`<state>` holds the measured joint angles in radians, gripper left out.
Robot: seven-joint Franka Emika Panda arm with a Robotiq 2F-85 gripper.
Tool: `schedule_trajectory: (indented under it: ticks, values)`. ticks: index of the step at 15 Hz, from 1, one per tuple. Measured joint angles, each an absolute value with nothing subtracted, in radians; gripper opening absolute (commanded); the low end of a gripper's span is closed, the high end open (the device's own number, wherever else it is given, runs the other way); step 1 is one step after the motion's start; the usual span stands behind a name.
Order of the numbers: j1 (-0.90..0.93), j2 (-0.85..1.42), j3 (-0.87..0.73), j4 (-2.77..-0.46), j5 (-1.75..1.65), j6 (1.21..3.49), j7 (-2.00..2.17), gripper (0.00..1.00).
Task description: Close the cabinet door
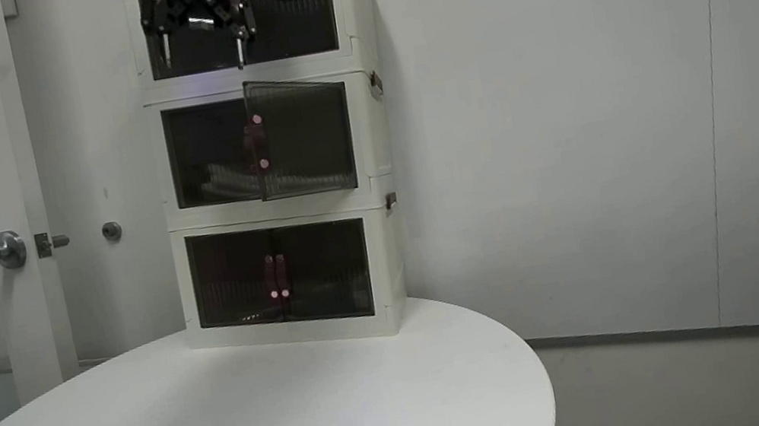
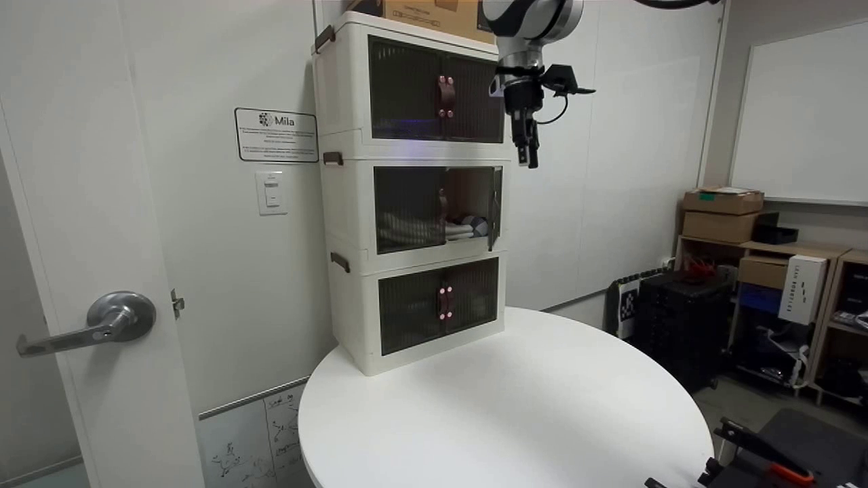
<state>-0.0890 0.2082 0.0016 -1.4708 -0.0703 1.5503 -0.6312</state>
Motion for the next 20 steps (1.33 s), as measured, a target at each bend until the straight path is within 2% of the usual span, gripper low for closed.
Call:
schedule_trajectory:
  ticks: [4,8,13,20]
  values:
    - [-0.118,0.115,-0.037,-1.517,-0.101,1.541,-0.639,1.0]
    - [-0.146,0.121,-0.081,-1.523,-0.15,1.611,-0.65,1.0]
    - [-0.156,0.207,-0.088,-1.492,-0.16,1.695,-0.671,1.0]
    - [-0.154,0.387,-0.044,-1.331,-0.148,1.723,-0.854,1.0]
